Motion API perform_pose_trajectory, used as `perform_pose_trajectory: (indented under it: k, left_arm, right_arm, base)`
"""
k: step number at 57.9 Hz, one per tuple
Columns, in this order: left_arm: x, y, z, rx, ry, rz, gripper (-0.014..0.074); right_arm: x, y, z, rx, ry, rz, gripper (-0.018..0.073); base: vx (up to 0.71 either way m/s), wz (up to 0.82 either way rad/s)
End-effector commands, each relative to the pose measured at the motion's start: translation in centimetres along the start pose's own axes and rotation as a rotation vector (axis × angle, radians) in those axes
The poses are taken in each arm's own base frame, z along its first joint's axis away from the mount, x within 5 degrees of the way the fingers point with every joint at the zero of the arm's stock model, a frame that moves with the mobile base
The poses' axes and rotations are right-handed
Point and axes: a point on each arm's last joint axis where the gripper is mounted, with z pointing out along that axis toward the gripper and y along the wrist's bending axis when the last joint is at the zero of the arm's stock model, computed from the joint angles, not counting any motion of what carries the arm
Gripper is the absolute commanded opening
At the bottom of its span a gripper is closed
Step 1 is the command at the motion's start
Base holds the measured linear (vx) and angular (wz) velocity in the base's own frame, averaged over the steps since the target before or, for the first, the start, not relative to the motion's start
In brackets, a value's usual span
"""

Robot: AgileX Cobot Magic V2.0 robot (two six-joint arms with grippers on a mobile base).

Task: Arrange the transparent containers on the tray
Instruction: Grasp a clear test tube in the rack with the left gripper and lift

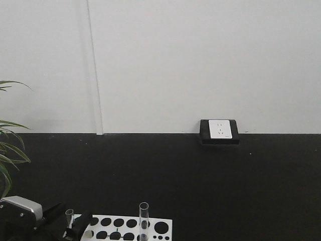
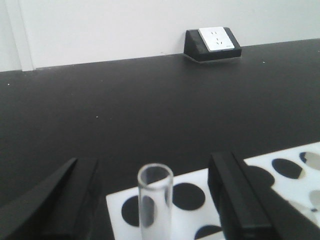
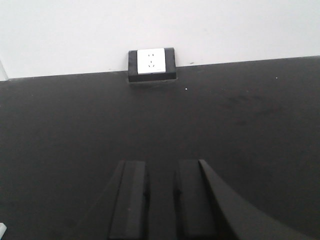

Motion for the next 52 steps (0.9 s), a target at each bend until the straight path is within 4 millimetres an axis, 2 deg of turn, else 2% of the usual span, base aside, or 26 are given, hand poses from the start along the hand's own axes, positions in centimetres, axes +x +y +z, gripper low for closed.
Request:
perform_pose_trajectory:
  k: [1, 14, 25, 52]
  left_arm:
    - [-1.5, -0.2, 0.4, 0.007, -0.088, -0.012, 0.0569]
    - [-0.5, 0.0, 1.1, 0.014, -0.094, -0.021, 0.0543]
    - [-0.4, 0.0, 1.2, 0.02, -0.114, -0.024, 0.0479]
    - [-0.5, 0.0, 1.2, 0.022, -0.128, -0.023, 0.0221]
  right_arm:
    - [-1.5, 0.0, -0.1, -0.003, -0.088, -0.008, 0.0254]
    - [-1.5, 0.0, -0.1, -0.002, -0.087, -0.008, 0.0254]
    - [-1.5, 0.0, -0.1, -0.002, -0.087, -0.008, 0.0254]
    - [-1.5, 0.0, -0.1, -0.003, -0.088, -0.008, 0.0254]
  base:
    - [0.0, 0.0]
    - [0.0, 0.0]
    - [0.0, 0.0]
    - [0.0, 0.0]
